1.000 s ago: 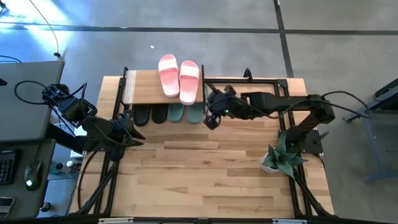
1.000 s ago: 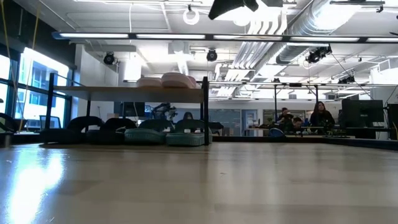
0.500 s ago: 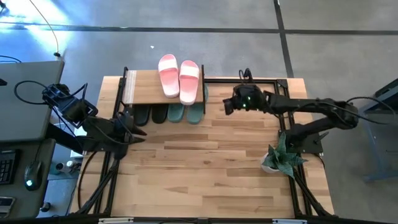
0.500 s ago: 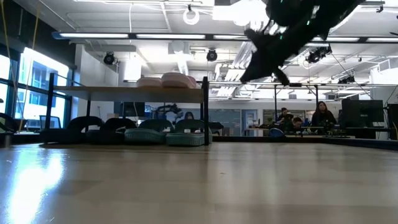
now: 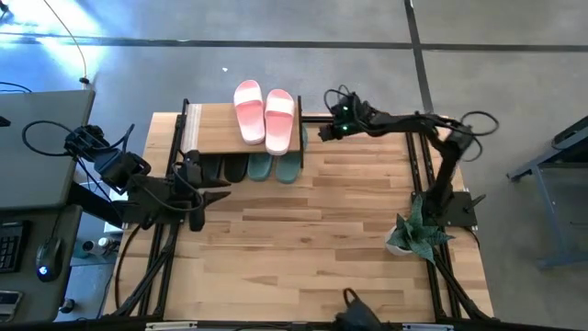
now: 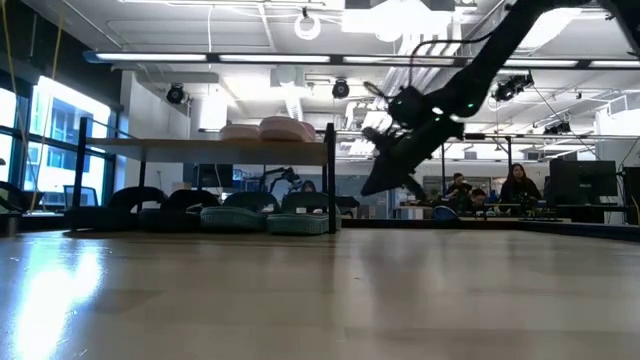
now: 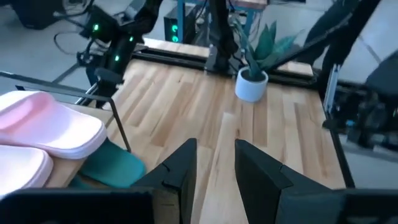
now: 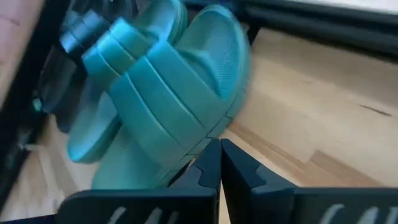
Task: Pick and place slides into the shelf
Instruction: Adjust the slides
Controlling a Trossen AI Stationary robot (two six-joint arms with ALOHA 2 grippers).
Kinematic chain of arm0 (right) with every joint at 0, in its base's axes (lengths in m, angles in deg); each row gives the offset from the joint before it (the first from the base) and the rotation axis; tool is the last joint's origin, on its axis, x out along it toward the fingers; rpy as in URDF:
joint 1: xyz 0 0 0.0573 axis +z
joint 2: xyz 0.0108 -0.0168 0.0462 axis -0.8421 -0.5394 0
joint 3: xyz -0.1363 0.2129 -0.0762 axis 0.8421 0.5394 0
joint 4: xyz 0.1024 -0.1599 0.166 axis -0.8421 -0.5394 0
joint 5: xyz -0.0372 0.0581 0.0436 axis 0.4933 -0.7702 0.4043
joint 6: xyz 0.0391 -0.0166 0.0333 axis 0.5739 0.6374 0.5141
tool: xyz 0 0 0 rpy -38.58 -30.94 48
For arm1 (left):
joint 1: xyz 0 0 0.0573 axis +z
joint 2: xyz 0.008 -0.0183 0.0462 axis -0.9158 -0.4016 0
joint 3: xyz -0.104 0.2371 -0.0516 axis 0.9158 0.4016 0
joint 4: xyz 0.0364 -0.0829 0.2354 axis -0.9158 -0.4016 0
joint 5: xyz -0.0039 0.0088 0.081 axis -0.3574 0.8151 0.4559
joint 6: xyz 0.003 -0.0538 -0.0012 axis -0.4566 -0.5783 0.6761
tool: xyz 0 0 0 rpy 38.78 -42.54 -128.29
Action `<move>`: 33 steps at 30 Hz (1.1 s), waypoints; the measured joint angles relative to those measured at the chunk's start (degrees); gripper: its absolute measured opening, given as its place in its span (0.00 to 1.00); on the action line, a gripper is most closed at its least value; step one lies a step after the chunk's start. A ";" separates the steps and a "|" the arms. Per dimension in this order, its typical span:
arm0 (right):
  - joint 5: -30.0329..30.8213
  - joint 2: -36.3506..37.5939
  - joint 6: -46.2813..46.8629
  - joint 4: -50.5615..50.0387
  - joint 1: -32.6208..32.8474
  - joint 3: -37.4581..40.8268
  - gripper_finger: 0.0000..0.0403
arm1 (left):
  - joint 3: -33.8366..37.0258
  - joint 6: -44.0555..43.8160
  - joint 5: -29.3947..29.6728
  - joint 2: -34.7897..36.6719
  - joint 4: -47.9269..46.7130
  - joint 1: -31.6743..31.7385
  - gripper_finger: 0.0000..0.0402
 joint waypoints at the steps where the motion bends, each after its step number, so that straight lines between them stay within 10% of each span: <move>1: -0.40 -1.57 -0.75 -1.21 0.13 -1.76 0.00 | -0.02 -0.74 0.25 -0.06 0.18 -0.01 0.24; 10: 6.44 -8.38 -4.44 -15.32 1.73 -12.26 0.00 | 0.00 -4.19 1.15 -0.08 0.05 -0.01 0.24; 33: 4.62 -13.48 4.79 -4.86 3.71 -12.31 0.00 | 0.00 -4.61 1.58 -0.08 0.01 0.01 0.24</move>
